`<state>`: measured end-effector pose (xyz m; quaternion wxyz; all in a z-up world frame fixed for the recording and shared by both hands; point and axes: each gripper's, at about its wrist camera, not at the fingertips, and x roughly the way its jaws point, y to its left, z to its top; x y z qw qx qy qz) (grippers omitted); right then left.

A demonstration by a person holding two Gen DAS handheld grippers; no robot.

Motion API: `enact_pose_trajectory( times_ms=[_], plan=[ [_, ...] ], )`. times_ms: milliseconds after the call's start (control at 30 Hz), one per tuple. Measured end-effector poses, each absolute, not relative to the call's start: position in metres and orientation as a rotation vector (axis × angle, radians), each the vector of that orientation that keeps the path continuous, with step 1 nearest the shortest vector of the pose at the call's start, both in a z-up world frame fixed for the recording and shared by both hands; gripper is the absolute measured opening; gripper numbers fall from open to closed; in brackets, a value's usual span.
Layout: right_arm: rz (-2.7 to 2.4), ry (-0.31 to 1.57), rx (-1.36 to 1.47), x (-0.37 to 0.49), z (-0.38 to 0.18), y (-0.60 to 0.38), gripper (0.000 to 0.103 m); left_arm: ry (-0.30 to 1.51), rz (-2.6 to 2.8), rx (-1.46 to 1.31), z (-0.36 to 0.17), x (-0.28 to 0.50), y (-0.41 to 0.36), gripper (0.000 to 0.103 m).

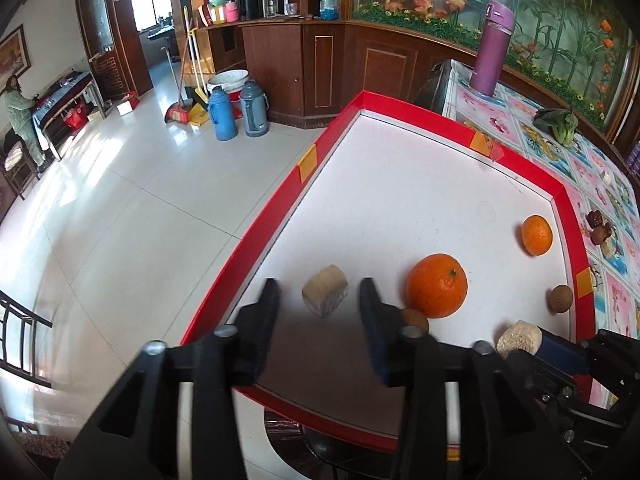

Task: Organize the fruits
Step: 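Carry both beige cubes over the white tray and open both grippers, then move both grippers back over the fruits on the tablecloth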

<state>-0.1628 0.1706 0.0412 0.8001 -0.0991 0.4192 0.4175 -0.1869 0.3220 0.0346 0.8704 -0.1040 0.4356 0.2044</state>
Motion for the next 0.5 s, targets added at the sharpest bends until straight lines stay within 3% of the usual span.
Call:
enact_pose_trajectory(
  times_ms=[33, 100, 233, 500],
  plan=[
    [0.897, 0.893, -0.207, -0.163, 0.043, 0.168, 0.028, 0.904, 0.437, -0.207, 0.036, -0.188, 0.321, 0.065],
    [0.9, 0.876, -0.19, -0.163, 0.049, 0.162, 0.039, 0.886, 0.451, -0.184, 0.041, -0.19, 0.317, 0.067],
    [0.903, 0.822, -0.125, -0.16, 0.064, 0.141, 0.039, 0.856, 0.452, -0.163, 0.052, -0.191, 0.309, 0.075],
    [0.823, 0.774, -0.011, -0.143, 0.079, 0.089, 0.042, 0.801, 0.373, -0.101, 0.073, -0.188, 0.272, 0.08]
  ],
)
